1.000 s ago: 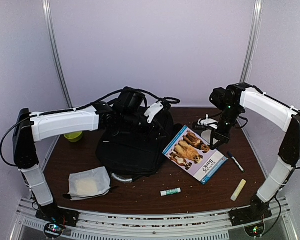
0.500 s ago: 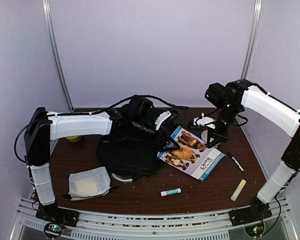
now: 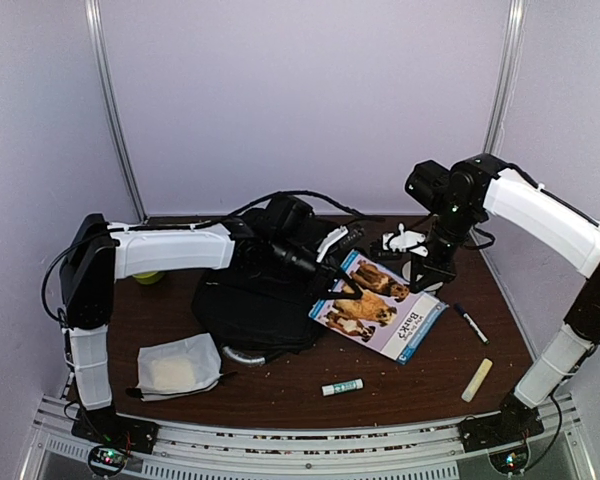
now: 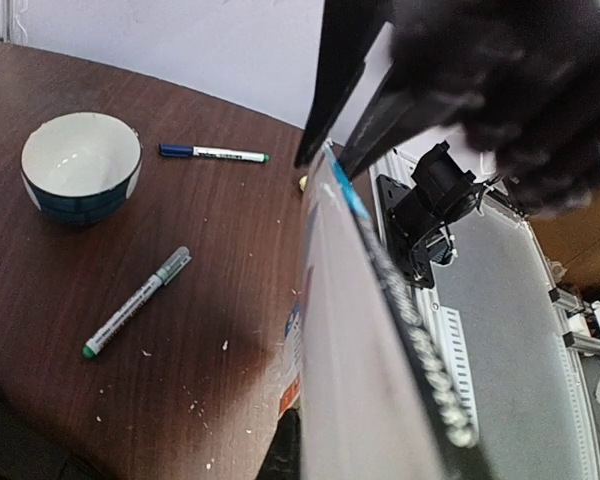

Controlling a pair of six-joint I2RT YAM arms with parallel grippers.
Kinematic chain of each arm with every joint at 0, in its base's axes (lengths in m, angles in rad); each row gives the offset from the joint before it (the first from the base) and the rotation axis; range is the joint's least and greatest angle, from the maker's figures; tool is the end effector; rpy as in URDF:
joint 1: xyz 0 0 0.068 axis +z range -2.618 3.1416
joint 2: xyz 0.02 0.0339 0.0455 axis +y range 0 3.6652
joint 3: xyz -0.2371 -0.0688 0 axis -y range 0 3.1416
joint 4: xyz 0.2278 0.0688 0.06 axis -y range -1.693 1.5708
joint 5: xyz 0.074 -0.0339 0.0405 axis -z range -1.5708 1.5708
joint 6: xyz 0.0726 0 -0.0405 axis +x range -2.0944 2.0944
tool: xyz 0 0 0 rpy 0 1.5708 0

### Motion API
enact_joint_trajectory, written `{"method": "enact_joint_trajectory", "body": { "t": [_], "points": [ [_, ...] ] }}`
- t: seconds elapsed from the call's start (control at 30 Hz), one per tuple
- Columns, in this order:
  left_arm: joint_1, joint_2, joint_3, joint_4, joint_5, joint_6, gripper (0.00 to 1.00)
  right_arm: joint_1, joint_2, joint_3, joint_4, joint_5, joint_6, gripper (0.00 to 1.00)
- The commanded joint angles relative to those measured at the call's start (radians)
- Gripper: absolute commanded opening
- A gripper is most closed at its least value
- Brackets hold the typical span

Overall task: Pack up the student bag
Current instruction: Pass from the right arm to the left

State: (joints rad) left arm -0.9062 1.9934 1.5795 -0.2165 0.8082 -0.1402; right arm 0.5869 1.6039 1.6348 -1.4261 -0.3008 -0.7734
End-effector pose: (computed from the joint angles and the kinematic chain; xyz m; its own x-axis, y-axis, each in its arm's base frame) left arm 0.2364 -0.3868 0.2199 -0.4863 0.4642 -0.7403 0.8443 0.0315 -0.5349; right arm 0.2202 0.1723 0.2763 -0.1870 -0.9257 -0.3288 -0.9820 0.1676 0.0867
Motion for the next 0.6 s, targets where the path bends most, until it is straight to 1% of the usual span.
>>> {"method": "enact_joint_trajectory", "body": {
  "t": [0.0,0.03,0.07,0.13,0.2,0.27,0.33,0.43,0.47,0.57],
  "points": [
    [0.041,-0.075,-0.030,0.039,0.051,-0.080,0.00,0.007,-0.076,0.053,-0.026,-0.074,-0.064,0.29],
    [0.055,-0.107,-0.059,0.068,0.052,-0.111,0.00,0.007,-0.091,0.053,-0.045,-0.118,-0.095,0.37],
    [0.071,-0.137,-0.083,0.083,0.044,-0.137,0.00,0.007,-0.108,0.053,-0.052,-0.153,-0.114,0.42],
    [0.102,-0.217,-0.125,0.072,-0.009,-0.155,0.00,0.007,-0.136,0.058,-0.059,-0.206,-0.127,0.49],
    [0.129,-0.285,-0.147,0.007,-0.103,-0.142,0.00,0.009,-0.146,0.083,-0.060,-0.232,-0.125,0.53],
    [0.149,-0.354,-0.170,-0.046,-0.213,-0.141,0.00,0.012,-0.143,0.121,-0.053,-0.249,-0.113,0.55],
    [0.172,-0.425,-0.204,-0.068,-0.331,-0.177,0.00,0.018,-0.134,0.145,-0.015,-0.260,-0.076,0.57],
    [0.215,-0.541,-0.273,-0.083,-0.514,-0.265,0.00,0.050,-0.107,0.134,0.100,-0.232,0.034,0.58],
    [0.229,-0.587,-0.304,-0.080,-0.565,-0.291,0.00,0.064,-0.096,0.123,0.177,-0.205,0.084,0.58],
    [0.255,-0.723,-0.405,-0.070,-0.741,-0.373,0.00,0.119,-0.051,0.084,0.311,-0.160,0.168,0.56]
  ]
}}
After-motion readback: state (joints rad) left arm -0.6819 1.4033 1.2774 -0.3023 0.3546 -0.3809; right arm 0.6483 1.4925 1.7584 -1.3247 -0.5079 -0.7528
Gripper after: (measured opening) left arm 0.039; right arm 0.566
